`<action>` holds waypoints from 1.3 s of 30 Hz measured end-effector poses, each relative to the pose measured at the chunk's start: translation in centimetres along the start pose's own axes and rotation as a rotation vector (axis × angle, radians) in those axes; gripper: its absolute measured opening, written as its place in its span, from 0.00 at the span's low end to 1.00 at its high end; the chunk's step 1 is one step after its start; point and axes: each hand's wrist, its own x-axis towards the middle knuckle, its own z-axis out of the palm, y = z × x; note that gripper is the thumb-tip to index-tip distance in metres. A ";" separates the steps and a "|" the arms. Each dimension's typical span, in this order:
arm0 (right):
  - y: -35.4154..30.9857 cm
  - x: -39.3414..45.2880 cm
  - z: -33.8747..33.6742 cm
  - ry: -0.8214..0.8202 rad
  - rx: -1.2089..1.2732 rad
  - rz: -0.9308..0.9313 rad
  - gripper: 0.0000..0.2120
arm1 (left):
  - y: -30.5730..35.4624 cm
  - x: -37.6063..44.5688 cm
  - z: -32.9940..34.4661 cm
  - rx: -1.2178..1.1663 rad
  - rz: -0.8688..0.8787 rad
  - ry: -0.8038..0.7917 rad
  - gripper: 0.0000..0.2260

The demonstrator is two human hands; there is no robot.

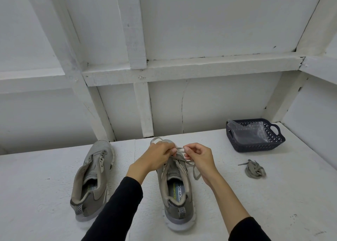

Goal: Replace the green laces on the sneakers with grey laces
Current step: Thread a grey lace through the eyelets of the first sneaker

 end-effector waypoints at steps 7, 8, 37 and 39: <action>0.3 0.0 -0.2 0.095 0.071 0.005 0.02 | -0.5 -0.2 0.2 -0.157 -0.056 -0.012 0.12; 0.4 0.0 -0.3 0.091 0.067 0.009 0.02 | -0.6 -0.3 0.2 -0.194 -0.059 -0.018 0.13; -0.3 -0.4 0.5 -0.287 -0.561 -0.101 0.14 | -1.0 0.3 0.5 -0.192 -0.071 0.125 0.15; -0.5 -0.3 0.3 -0.278 -0.584 -0.123 0.14 | -1.1 0.1 0.3 -0.228 -0.063 0.089 0.15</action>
